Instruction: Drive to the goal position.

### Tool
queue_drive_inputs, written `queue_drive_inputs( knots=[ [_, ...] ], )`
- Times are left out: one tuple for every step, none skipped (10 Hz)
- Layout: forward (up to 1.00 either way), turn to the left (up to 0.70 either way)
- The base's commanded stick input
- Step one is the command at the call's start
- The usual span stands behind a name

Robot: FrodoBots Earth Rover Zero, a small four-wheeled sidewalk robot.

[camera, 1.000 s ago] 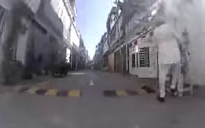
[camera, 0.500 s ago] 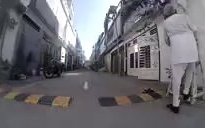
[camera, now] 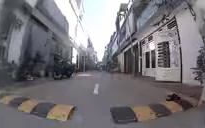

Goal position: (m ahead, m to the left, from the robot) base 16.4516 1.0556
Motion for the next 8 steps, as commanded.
queue_drive_inputs(
  knots=[
    [1.00, 0.00],
    [1.00, 0.00],
    [1.00, 0.00],
    [1.00, 0.00],
    [1.00, 0.00],
    [1.00, 0.00],
    [1.00, 0.00],
    [1.00, 0.00]
  ],
)
